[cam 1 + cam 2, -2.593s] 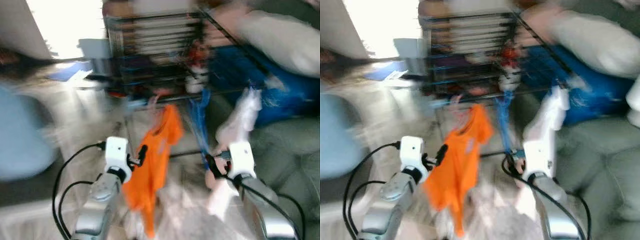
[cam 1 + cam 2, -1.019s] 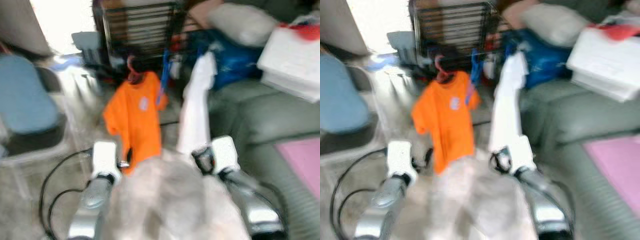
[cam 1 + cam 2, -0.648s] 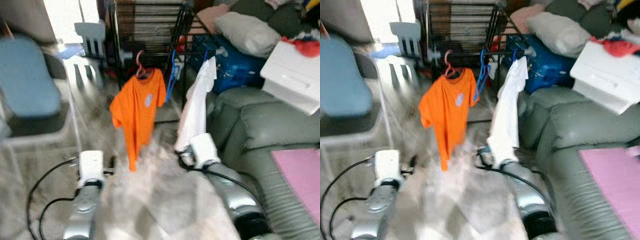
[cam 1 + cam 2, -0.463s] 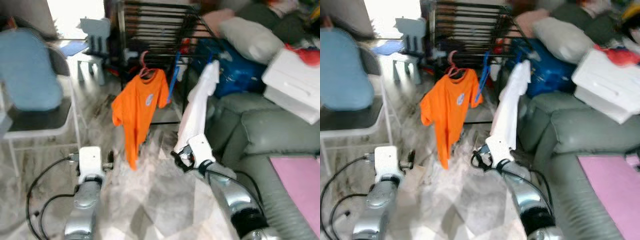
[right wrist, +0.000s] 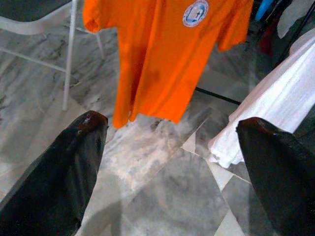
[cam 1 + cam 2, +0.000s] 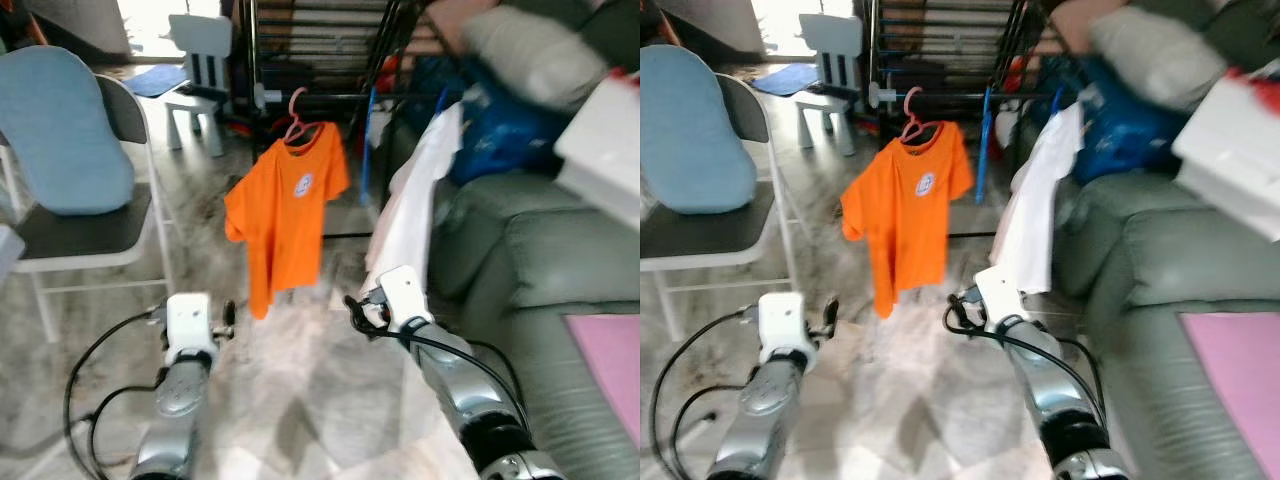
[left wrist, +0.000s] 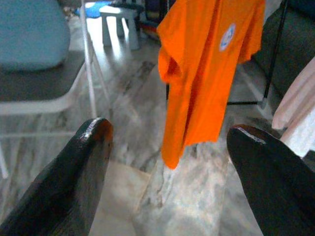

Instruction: Hang hanger

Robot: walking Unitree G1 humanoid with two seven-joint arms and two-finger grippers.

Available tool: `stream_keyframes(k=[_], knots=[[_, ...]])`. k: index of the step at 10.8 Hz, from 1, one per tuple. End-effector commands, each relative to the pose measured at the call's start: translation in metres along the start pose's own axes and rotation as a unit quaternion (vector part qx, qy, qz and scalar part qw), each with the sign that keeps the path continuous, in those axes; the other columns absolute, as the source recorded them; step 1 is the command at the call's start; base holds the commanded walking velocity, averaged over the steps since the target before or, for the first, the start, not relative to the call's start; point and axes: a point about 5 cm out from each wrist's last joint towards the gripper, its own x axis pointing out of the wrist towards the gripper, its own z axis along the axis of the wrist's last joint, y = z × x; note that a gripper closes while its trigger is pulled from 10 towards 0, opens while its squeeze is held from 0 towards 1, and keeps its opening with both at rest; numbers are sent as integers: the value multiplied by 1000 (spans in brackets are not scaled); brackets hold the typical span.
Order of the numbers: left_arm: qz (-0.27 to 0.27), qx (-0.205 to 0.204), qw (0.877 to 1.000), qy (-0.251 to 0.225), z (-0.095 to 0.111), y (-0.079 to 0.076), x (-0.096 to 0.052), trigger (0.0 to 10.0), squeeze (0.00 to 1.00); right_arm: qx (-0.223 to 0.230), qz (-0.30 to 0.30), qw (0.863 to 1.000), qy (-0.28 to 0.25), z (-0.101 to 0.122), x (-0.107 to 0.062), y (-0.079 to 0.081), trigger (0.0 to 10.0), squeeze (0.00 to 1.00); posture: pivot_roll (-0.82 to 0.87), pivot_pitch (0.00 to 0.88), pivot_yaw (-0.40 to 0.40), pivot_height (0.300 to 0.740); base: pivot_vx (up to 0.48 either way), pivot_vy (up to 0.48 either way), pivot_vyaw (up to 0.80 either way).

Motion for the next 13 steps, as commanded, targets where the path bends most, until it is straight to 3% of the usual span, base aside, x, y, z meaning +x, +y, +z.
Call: stream_keyframes(k=[1,13], knots=[[-10,9,1000,6,-4,-1,0,10000,0,11,-10,1000,-2,-3,-2,-1,10000,0,-17,0,-15,740,0,0,581],[-22,19,999,18,-11,1,-3,10000,0,8,6,1000,-12,-8,-7,10,10000,0,-40,0,29,740,0,0,767]])
